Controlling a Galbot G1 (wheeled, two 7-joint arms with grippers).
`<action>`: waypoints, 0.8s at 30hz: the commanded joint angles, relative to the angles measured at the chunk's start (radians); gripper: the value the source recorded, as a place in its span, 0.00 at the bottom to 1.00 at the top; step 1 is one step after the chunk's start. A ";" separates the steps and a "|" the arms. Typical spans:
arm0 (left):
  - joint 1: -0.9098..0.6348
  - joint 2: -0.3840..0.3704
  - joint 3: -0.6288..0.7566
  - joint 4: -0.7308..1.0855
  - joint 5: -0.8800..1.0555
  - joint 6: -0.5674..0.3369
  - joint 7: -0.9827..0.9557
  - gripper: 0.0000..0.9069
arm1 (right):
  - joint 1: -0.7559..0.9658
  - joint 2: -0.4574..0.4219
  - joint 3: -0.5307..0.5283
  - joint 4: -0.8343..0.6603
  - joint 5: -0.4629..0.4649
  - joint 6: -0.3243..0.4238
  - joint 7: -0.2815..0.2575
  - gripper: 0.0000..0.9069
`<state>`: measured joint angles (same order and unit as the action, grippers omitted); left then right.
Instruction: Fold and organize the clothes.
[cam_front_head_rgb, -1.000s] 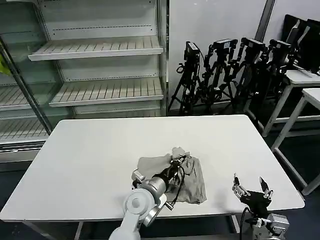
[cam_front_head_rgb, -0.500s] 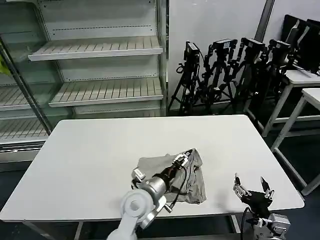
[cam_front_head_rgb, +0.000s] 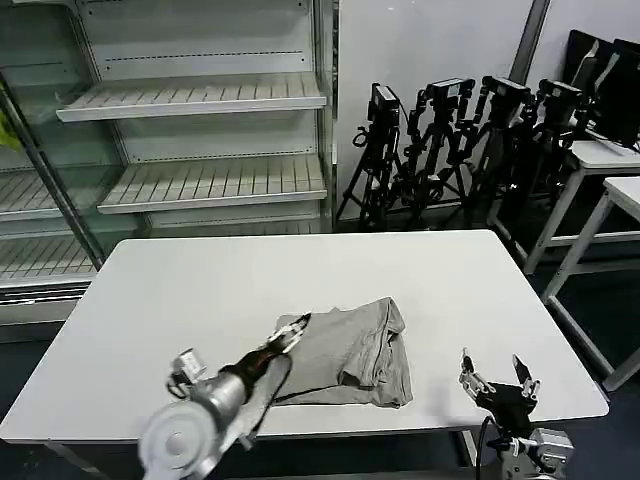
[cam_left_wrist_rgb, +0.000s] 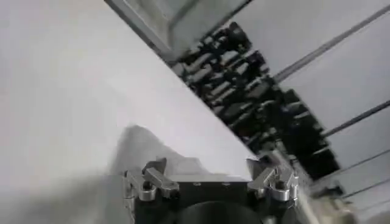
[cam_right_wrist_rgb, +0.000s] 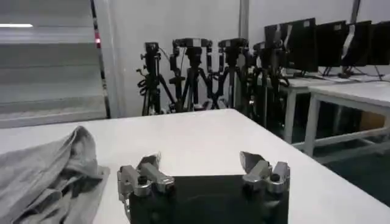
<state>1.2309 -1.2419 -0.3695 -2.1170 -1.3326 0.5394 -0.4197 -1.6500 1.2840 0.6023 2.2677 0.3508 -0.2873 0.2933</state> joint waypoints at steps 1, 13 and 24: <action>0.121 0.207 -0.109 0.001 -0.036 0.042 0.034 1.00 | -0.009 -0.004 0.000 0.001 0.001 0.003 -0.001 1.00; 0.018 0.128 0.010 0.102 -0.103 0.043 0.081 1.00 | -0.020 -0.013 -0.002 0.022 -0.006 -0.002 0.002 1.00; -0.073 0.075 0.114 0.172 -0.051 0.041 0.094 1.00 | -0.036 -0.017 0.008 0.034 -0.007 -0.002 0.002 1.00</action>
<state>1.2287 -1.1381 -0.3375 -2.0195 -1.4116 0.5738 -0.3378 -1.6820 1.2664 0.6091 2.2969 0.3447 -0.2892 0.2946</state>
